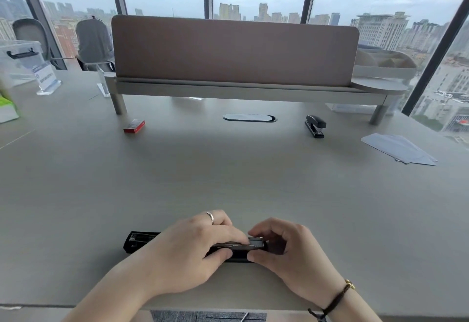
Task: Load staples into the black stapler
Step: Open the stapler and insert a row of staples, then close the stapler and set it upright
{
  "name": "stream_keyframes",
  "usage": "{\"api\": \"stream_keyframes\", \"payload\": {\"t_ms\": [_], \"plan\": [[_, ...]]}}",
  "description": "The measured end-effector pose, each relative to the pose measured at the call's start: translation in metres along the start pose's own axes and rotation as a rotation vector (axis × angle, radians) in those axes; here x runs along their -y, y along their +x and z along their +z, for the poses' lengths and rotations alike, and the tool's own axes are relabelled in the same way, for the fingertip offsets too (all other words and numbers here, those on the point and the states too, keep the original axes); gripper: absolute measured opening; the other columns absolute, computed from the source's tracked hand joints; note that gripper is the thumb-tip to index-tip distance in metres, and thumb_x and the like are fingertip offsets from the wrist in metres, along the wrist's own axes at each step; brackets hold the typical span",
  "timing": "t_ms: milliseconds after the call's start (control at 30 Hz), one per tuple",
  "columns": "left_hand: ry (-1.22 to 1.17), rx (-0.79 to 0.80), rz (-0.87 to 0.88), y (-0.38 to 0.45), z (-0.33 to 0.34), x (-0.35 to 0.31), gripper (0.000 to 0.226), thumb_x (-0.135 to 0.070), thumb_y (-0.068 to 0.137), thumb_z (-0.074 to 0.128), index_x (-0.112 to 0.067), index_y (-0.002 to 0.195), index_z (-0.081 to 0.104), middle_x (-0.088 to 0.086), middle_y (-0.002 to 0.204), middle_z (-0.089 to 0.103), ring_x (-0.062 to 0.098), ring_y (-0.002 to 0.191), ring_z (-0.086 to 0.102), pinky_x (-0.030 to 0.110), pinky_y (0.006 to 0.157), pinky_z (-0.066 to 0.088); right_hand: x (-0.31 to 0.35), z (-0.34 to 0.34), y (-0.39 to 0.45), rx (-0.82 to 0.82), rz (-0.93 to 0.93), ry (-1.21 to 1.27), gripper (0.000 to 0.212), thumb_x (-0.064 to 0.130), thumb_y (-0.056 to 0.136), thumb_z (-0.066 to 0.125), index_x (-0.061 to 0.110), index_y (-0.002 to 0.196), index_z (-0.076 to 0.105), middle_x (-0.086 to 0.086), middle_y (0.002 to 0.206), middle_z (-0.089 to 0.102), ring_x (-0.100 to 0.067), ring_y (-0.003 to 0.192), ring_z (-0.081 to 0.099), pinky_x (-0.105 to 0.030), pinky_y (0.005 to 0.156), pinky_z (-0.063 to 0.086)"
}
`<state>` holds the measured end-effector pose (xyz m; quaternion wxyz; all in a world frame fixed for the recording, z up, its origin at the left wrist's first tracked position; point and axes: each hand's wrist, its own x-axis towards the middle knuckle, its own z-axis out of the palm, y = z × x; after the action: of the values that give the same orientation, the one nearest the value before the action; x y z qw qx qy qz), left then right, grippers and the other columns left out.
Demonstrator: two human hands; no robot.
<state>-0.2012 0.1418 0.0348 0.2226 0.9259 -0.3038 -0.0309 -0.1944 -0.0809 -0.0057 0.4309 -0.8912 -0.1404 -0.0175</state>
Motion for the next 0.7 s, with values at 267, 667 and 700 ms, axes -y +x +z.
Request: {"api": "stream_keyframes", "payload": {"t_ms": [267, 667, 700], "plan": [[0.046, -0.038, -0.291, -0.039, -0.024, 0.042, 0.039, -0.052, 0.074, 0.075, -0.06, 0.105, 0.052, -0.031, 0.103, 0.06, -0.014, 0.096, 0.055, 0.017, 0.086, 0.047, 0.0, 0.001, 0.002, 0.014, -0.047, -0.069, 0.017, 0.033, 0.07, 0.082, 0.04, 0.078, 0.07, 0.02, 0.099, 0.067, -0.004, 0.085, 0.065, -0.011, 0.074, 0.047], [-0.016, -0.166, -0.387, -0.052, -0.051, 0.054, 0.045, -0.036, 0.061, 0.091, -0.048, 0.096, 0.065, -0.037, 0.1, 0.062, -0.005, 0.087, 0.062, 0.017, 0.071, 0.047, 0.006, -0.004, 0.009, 0.116, -0.043, -0.117, 0.012, 0.035, 0.071, 0.08, 0.039, 0.07, 0.069, 0.009, 0.093, 0.069, -0.008, 0.077, 0.064, -0.018, 0.068, 0.047], [-0.006, -0.218, -0.364, -0.051, -0.054, 0.05, 0.047, -0.034, 0.059, 0.093, -0.047, 0.094, 0.065, -0.031, 0.096, 0.067, -0.002, 0.086, 0.063, 0.019, 0.07, 0.048, 0.006, -0.004, 0.009, 0.118, -0.044, -0.115, 0.012, 0.035, 0.071, 0.08, 0.039, 0.07, 0.069, 0.009, 0.092, 0.069, -0.008, 0.077, 0.064, -0.018, 0.068, 0.047]]}}
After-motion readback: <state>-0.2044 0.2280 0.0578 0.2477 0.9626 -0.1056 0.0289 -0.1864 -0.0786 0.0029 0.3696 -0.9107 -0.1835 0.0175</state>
